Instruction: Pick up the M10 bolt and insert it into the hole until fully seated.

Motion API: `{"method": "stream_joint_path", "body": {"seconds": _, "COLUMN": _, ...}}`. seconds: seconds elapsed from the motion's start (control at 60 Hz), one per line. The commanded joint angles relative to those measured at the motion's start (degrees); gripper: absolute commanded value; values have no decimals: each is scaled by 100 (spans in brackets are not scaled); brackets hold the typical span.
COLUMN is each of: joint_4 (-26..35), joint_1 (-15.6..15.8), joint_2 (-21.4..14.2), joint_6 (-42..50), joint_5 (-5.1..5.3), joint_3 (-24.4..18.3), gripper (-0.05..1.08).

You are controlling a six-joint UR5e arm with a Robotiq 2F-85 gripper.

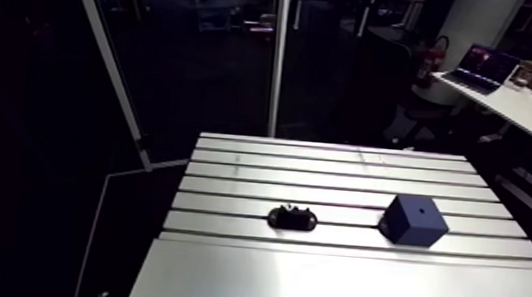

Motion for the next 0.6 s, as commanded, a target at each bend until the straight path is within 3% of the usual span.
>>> {"method": "stream_joint_path", "body": {"seconds": 0.017, "joint_4": 6, "joint_1": 33, "joint_2": 68, "joint_6": -3, "joint_5": 15, "joint_3": -72, "gripper": 1}}
{"method": "stream_joint_path", "body": {"seconds": 0.6, "joint_4": -55, "joint_1": 84, "joint_2": -9, "joint_6": -5, "joint_5": -19, "joint_3": 225, "gripper": 1}}
